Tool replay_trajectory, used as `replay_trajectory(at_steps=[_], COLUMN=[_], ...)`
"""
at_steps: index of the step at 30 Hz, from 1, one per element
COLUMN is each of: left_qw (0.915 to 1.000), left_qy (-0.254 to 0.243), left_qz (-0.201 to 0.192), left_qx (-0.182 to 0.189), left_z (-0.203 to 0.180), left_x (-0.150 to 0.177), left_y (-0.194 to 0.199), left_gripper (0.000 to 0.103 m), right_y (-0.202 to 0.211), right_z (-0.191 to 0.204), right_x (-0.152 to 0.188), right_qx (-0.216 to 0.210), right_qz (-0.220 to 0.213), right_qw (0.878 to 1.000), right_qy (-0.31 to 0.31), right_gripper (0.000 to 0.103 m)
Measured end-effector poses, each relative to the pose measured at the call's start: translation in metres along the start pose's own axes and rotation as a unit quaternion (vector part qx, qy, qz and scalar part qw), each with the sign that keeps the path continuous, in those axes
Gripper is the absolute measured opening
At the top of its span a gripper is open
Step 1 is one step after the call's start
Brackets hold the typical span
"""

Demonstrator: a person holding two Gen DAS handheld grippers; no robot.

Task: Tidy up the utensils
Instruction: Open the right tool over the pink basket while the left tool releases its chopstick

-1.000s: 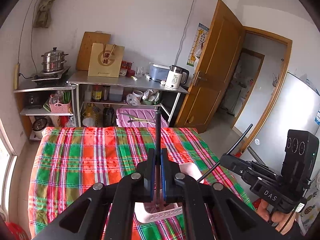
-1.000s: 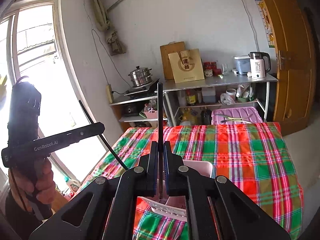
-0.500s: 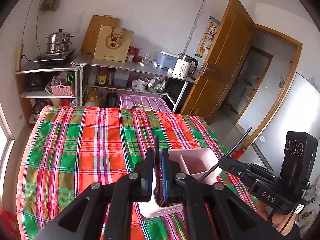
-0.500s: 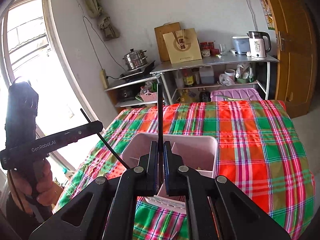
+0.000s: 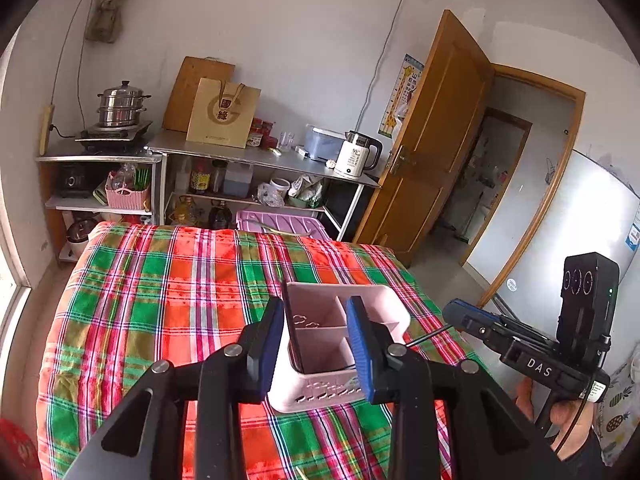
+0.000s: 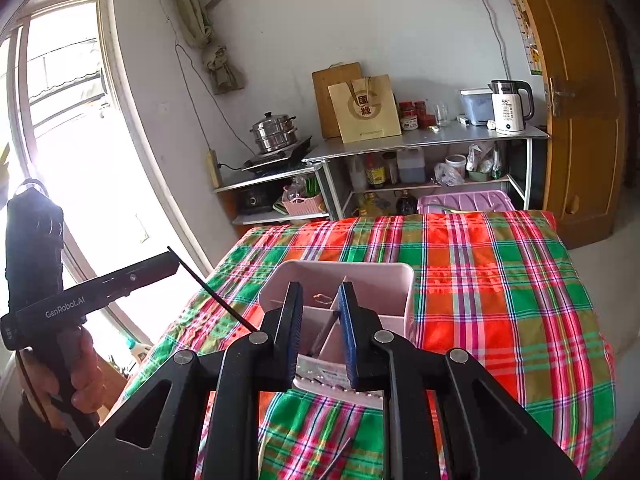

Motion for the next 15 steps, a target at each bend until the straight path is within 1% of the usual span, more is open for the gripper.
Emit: replay_trajectory(at_steps=[3, 5, 9, 12, 15], left_qw=[0.9999, 0.9996, 0.9992, 0.9990, 0.9989], left_qy=[-0.010, -0.020, -0.030, -0.033, -0.039], left_qz=[-0.012, -0.018, -0.026, -0.029, -0.025], left_qx=[0.002, -0.004, 0.002, 0.004, -0.003], left_z=[-0.007, -0.013, -0.027, -0.035, -0.040], left_x=[0.011, 0.021, 0.044, 0.066, 0.093], left_y=[0.025, 0.042, 0.073, 0.095, 0.111], left_gripper=[0.033, 0.035, 0.037, 0.039, 0.039], right_y=[0.024, 0.041, 0.072, 0.091, 0.108], right_z=[0.002, 0.004, 0.007, 0.009, 0.009], right_x=[0.006, 0.010, 0.022, 0.037, 0.059], right_qx=[0.002, 0.003, 0.001, 0.001, 0.000], right_qz=[-0.013, -0.020, -0.030, -0.036, -0.029], right_qw=[1.000, 1.000, 0.999, 0.999, 0.999], right_qy=[0.005, 0.010, 0.014, 0.020, 0.021], right_gripper=[0.019, 0.019, 0.019, 0.019, 0.019])
Point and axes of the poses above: each gripper's, at about its wrist camera, not at the fingertips, and y roughly against the way its jaws point, z to its left, x to its underside, the point moved 7 cm from there along -y, roughly the way its jaws point, and after that the axes turned 11 degrees about -z, right-handed, at the moved point
